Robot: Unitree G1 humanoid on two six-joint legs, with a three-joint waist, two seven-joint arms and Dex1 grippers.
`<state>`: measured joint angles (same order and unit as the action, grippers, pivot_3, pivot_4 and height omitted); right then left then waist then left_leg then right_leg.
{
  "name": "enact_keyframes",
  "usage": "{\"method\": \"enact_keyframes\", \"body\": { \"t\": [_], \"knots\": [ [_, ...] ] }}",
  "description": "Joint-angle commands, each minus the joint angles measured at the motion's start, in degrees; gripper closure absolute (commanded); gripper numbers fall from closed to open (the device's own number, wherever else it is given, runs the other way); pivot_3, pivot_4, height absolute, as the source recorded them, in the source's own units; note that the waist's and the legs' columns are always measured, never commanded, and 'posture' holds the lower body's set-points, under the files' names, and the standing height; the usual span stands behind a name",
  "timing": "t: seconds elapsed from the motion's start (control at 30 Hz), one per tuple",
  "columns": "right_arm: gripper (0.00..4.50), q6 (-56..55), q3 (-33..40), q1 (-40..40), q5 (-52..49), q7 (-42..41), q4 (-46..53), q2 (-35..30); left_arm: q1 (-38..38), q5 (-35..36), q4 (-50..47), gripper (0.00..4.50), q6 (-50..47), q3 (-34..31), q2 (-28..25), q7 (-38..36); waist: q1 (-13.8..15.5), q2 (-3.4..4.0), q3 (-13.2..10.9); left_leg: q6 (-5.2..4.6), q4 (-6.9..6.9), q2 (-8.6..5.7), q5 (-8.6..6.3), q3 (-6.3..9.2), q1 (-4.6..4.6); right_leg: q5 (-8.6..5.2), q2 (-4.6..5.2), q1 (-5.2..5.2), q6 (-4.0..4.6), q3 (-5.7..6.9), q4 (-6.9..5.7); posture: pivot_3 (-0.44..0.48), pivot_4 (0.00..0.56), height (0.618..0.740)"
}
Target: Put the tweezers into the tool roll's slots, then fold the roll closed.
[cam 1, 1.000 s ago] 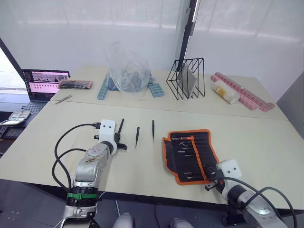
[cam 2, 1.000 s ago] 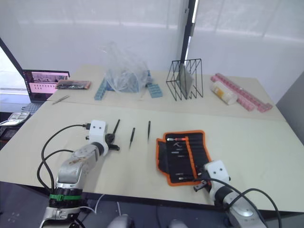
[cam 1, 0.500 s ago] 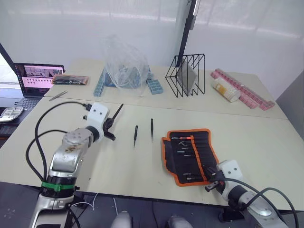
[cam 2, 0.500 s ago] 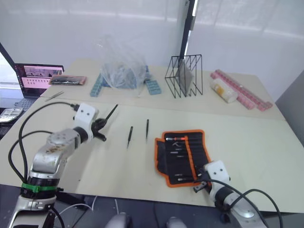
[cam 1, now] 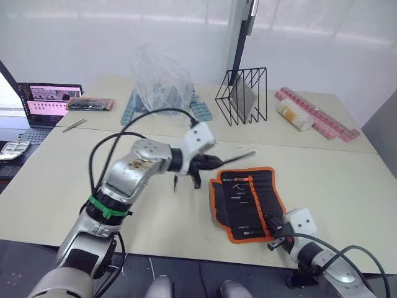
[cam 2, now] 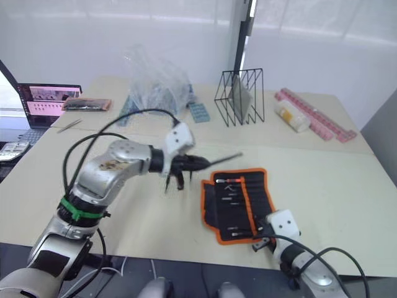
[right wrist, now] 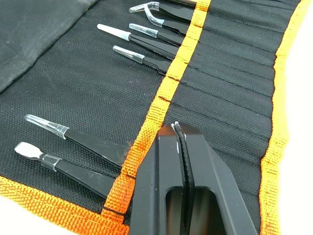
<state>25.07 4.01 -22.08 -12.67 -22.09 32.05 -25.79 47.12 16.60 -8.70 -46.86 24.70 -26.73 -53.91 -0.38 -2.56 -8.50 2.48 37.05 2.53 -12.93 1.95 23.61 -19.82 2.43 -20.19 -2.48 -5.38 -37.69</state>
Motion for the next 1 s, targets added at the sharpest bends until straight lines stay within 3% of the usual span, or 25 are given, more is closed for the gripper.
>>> {"method": "enact_keyframes", "body": {
  "t": [0.03,0.37,1.0],
  "knots": [
    [4.50,4.4,-0.7,-4.2,0.7,1.1,-1.9,0.6,1.1,-2.3,-3.5,4.48,-0.5,5.0,-1.1,-2.1,0.1,0.01,0.0,0.00,0.00,-0.01,0.00,0.05,0.05,0.00,-0.01,-0.02,0.00,0.00,-0.02,0.000,0.150,0.705],
    [4.50,4.2,-1.8,-8.4,1.1,3.2,2.1,1.4,5.2,-8.9,-2.7,4.48,0.8,14.2,-1.7,-5.6,0.5,0.10,0.0,-0.03,0.03,-0.08,0.00,0.18,0.13,-0.01,-0.02,-0.02,-0.01,0.03,-0.04,0.000,0.150,0.705],
    [4.50,3.7,-2.9,-10.2,1.7,4.3,2.6,2.6,7.7,-17.1,0.7,4.48,-1.5,19.7,0.4,-5.8,0.4,0.12,0.0,-0.05,0.18,-0.07,0.01,0.23,0.10,-0.01,-0.08,-0.04,0.00,0.04,-0.33,0.000,0.150,0.705]
  ]
}}
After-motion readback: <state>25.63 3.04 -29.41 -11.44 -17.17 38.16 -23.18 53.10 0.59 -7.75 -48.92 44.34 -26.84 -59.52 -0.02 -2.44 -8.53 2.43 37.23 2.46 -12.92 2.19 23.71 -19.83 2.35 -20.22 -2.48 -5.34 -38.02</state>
